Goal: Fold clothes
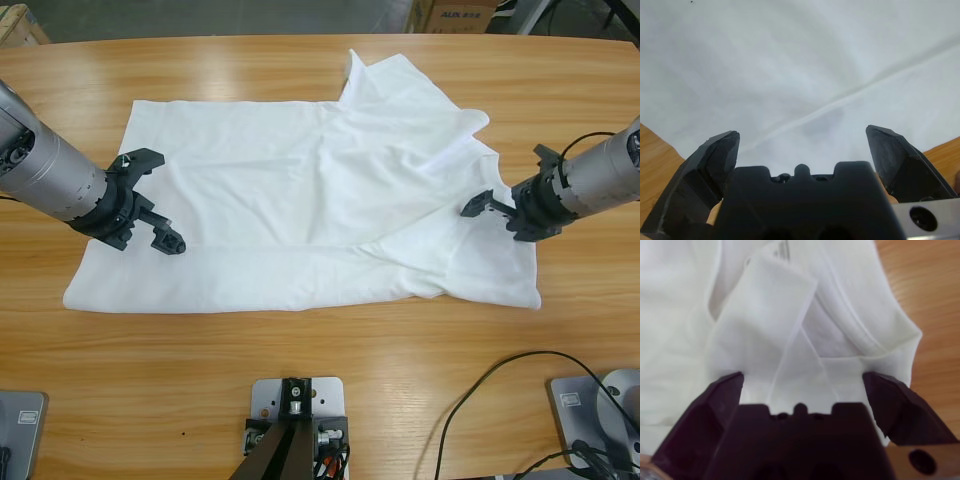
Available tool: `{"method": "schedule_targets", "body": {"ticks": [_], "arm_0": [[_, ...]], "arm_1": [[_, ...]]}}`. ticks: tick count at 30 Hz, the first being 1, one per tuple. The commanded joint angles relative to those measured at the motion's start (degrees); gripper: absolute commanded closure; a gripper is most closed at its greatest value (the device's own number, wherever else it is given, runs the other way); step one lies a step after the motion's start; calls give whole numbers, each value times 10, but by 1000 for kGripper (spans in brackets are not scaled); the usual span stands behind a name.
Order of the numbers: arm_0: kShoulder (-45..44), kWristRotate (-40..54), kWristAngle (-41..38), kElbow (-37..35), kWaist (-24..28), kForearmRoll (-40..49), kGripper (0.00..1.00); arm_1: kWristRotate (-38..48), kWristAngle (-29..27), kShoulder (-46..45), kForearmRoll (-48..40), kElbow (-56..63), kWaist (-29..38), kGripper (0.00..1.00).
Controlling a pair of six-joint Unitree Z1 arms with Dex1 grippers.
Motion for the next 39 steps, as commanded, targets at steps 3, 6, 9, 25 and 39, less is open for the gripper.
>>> {"method": "schedule_targets", "body": {"ticks": [3, 6, 9, 25, 39], "arm_0": [[26, -5, -8, 14, -7, -13, 23], [23, -4, -8, 16, -7, -12, 23], [21, -3, -7, 16, -7, -12, 23], [26, -3, -5, 18, -11, -20, 23], [-17, -7, -4, 27, -32, -16, 23]], "arm_1": [[-29, 0, 75, -27, 10, -34, 0], [-55, -22, 84, -25, 9, -62, 0], [-70, -39, 88, -18, -2, -81, 0], [-94, -164, -31, 84, -50, -67, 0], [-103, -71, -97, 155, -90, -15, 280]]}}
